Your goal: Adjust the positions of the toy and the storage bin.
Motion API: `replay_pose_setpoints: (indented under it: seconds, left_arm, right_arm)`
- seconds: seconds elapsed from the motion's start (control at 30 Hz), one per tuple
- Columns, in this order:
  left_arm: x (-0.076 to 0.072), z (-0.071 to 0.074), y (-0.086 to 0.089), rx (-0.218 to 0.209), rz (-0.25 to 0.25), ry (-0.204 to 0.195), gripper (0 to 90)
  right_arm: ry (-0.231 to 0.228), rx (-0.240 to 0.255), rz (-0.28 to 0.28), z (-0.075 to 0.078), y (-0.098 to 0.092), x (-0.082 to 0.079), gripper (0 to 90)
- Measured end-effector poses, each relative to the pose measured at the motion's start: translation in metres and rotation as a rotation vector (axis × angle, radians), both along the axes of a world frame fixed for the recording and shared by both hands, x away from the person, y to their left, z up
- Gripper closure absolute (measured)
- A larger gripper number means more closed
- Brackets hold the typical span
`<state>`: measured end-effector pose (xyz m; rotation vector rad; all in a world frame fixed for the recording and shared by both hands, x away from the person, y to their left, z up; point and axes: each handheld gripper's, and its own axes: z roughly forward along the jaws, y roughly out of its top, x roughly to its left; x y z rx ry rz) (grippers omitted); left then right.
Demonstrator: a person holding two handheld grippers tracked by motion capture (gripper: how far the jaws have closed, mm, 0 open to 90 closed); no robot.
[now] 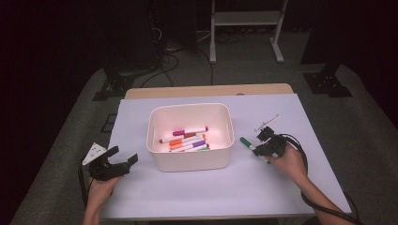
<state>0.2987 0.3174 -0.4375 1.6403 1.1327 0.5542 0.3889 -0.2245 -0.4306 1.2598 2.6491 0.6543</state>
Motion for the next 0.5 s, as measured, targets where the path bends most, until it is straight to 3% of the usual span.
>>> replay_pose_setpoints:
  seconds: [0.13,0.23,0.5]
  left_arm:
    - [0.000,0.000,0.000,0.001,0.002,-0.001,2.5]
    - [0.000,0.000,0.000,0.003,0.001,-0.001,2.5]
    - [0.001,0.000,-0.002,0.009,-0.006,0.000,2.5]
  right_arm:
    - [0.026,0.021,0.008,0.001,-0.004,0.003,75.3]
    - [0.082,0.079,0.006,0.001,-0.011,0.005,75.4]
    - [0.149,0.172,0.022,0.009,-0.028,0.003,75.5]
